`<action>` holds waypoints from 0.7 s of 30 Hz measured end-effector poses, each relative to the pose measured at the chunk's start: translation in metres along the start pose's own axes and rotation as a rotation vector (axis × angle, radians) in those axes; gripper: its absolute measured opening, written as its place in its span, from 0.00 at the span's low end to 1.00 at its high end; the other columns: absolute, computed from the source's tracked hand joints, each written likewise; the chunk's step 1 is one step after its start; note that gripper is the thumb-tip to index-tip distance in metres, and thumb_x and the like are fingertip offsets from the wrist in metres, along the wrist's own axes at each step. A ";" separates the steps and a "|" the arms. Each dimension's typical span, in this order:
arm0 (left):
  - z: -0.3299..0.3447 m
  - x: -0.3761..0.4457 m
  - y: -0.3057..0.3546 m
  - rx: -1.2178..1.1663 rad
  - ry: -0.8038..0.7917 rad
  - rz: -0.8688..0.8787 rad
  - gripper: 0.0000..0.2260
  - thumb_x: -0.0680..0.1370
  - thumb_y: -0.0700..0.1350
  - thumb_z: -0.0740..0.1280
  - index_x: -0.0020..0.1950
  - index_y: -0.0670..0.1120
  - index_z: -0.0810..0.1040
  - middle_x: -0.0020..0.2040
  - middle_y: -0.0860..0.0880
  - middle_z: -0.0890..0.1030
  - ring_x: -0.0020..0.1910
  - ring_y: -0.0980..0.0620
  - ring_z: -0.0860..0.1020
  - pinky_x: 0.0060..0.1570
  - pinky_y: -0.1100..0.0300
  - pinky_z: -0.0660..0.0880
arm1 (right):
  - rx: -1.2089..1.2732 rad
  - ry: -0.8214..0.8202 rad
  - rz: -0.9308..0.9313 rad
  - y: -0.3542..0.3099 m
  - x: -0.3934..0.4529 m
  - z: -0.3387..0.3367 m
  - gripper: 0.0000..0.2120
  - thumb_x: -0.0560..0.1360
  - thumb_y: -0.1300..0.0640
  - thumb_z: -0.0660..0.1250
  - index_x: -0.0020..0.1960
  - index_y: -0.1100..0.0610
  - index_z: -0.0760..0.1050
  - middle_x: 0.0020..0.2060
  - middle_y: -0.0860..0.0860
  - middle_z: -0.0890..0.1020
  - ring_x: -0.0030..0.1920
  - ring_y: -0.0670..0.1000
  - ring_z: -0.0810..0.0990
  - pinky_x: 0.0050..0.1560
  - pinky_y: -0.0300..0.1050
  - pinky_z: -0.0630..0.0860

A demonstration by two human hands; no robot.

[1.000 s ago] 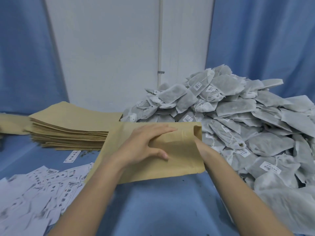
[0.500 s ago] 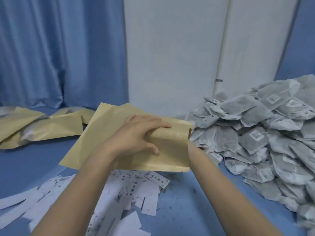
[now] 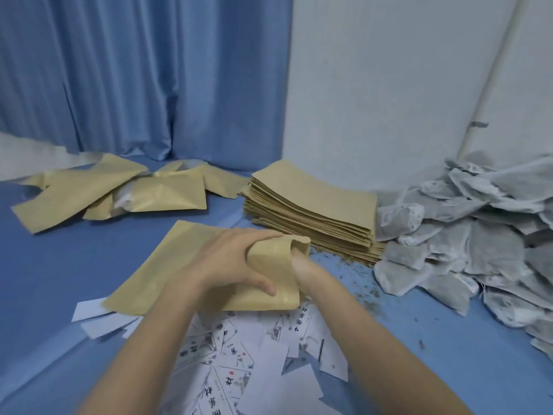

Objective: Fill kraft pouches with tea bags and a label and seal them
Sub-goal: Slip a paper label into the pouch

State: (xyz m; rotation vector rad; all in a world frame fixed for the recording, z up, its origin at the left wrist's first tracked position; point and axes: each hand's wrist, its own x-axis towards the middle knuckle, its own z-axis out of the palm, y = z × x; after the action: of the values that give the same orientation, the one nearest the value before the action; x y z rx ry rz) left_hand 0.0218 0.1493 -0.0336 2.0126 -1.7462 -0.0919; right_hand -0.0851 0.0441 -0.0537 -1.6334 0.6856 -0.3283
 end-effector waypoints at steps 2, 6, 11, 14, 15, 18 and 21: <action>0.002 0.003 -0.002 -0.009 0.007 -0.016 0.43 0.49 0.70 0.72 0.62 0.76 0.61 0.60 0.67 0.75 0.59 0.63 0.70 0.58 0.60 0.67 | -0.168 0.075 -0.155 0.007 -0.009 -0.014 0.08 0.77 0.58 0.61 0.49 0.50 0.78 0.43 0.47 0.81 0.44 0.48 0.80 0.45 0.43 0.77; -0.001 0.006 -0.008 -0.035 0.001 -0.034 0.41 0.48 0.71 0.72 0.60 0.78 0.64 0.55 0.71 0.75 0.57 0.63 0.71 0.55 0.59 0.70 | -0.476 0.322 -0.214 0.037 -0.028 -0.061 0.05 0.75 0.56 0.66 0.50 0.50 0.78 0.47 0.47 0.83 0.46 0.46 0.80 0.52 0.43 0.76; 0.004 0.008 -0.005 -0.007 -0.023 -0.028 0.41 0.49 0.72 0.72 0.60 0.79 0.62 0.58 0.67 0.75 0.58 0.61 0.70 0.58 0.57 0.70 | -1.067 0.217 0.059 0.065 -0.045 -0.090 0.18 0.67 0.38 0.70 0.42 0.50 0.70 0.42 0.49 0.73 0.42 0.49 0.72 0.35 0.41 0.65; 0.005 0.008 -0.005 -0.018 -0.030 -0.038 0.42 0.48 0.72 0.72 0.60 0.79 0.61 0.57 0.69 0.74 0.58 0.63 0.69 0.56 0.59 0.68 | -1.001 0.223 0.070 0.068 -0.042 -0.089 0.19 0.67 0.42 0.73 0.40 0.55 0.69 0.35 0.52 0.70 0.36 0.49 0.68 0.34 0.41 0.61; 0.004 0.008 -0.005 -0.024 -0.034 -0.043 0.43 0.47 0.72 0.72 0.60 0.78 0.61 0.57 0.70 0.73 0.58 0.63 0.69 0.55 0.60 0.67 | -0.985 0.236 0.053 0.065 -0.043 -0.088 0.18 0.67 0.45 0.73 0.38 0.56 0.68 0.33 0.52 0.70 0.34 0.49 0.68 0.32 0.41 0.60; 0.003 0.007 -0.005 -0.046 -0.040 -0.041 0.41 0.47 0.72 0.73 0.58 0.80 0.62 0.55 0.72 0.72 0.58 0.65 0.68 0.55 0.61 0.66 | -0.920 0.310 -0.123 0.054 -0.048 -0.092 0.11 0.68 0.51 0.73 0.32 0.53 0.75 0.28 0.49 0.75 0.30 0.46 0.69 0.28 0.35 0.60; 0.002 0.006 -0.005 -0.077 -0.036 -0.025 0.40 0.48 0.70 0.74 0.58 0.79 0.64 0.57 0.71 0.74 0.58 0.65 0.70 0.56 0.61 0.68 | -0.675 0.294 -0.428 0.038 -0.055 -0.082 0.01 0.70 0.53 0.73 0.40 0.47 0.83 0.36 0.41 0.83 0.39 0.41 0.79 0.39 0.33 0.71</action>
State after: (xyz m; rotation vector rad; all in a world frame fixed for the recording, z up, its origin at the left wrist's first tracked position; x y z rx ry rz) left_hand 0.0266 0.1435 -0.0352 1.9890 -1.7131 -0.2017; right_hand -0.1851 0.0097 -0.0659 -2.4149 0.7030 -0.7110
